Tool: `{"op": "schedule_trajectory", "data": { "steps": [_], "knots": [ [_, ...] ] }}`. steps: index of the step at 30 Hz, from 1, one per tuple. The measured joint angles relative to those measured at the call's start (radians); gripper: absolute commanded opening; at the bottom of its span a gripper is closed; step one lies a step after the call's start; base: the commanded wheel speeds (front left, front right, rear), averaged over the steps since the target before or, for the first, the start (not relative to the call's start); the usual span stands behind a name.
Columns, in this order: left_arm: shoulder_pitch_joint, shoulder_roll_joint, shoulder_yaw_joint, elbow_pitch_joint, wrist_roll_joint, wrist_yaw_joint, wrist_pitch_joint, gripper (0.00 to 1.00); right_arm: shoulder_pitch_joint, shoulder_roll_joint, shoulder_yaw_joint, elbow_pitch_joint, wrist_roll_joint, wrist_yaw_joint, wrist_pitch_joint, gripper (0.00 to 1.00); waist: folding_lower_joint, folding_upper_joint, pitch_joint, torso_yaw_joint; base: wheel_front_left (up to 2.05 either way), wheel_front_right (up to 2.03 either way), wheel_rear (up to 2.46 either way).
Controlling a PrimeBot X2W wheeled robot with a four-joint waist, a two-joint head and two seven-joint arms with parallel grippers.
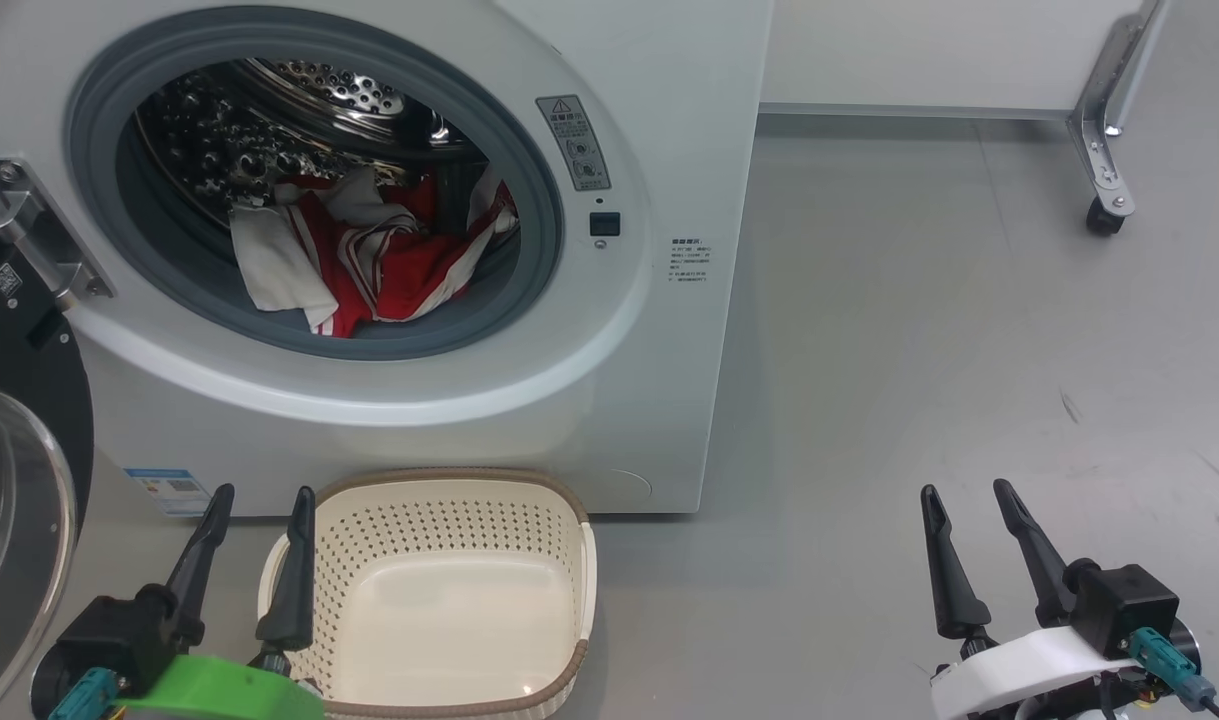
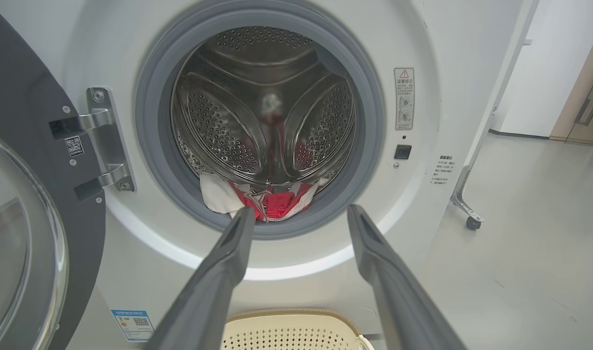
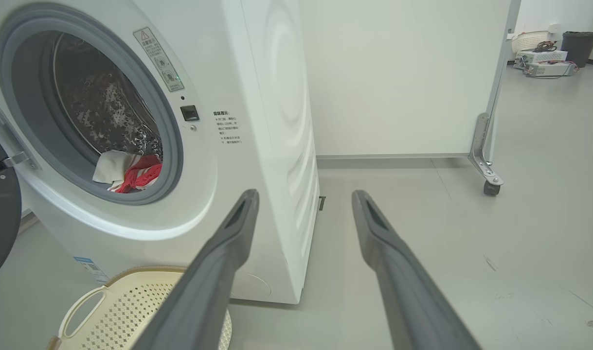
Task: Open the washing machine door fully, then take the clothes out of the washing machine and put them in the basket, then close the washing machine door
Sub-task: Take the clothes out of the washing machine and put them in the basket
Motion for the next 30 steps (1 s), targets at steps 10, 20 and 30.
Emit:
{"op": "schedule_trajectory", "data": {
  "steps": [10, 20, 30],
  "knots": [
    [0.001, 0.0, -0.006, 0.0, 0.008, 0.0, 0.0, 1.0, 0.0, 0.001, 0.005, 0.001, 0.0, 0.0, 0.0, 1.0, 0.0, 0.0, 0.004, -0.002, 0.09, -0.09, 0.0],
    [0.001, 0.001, -0.009, 0.0, 0.008, 0.0, 0.0, 1.0, 0.0, 0.003, 0.006, 0.002, 0.0, 0.0, 0.0, 1.0, 0.0, 0.0, 0.009, -0.007, 0.0, 0.0, 0.0],
    [0.001, 0.001, -0.009, 0.0, 0.008, 0.0, 0.0, 1.0, 0.0, 0.006, 0.002, 0.001, 0.0, 0.0, 0.0, 1.0, 0.0, 0.0, 0.016, -0.007, 0.0, 0.0, 0.0]
  ]
}}
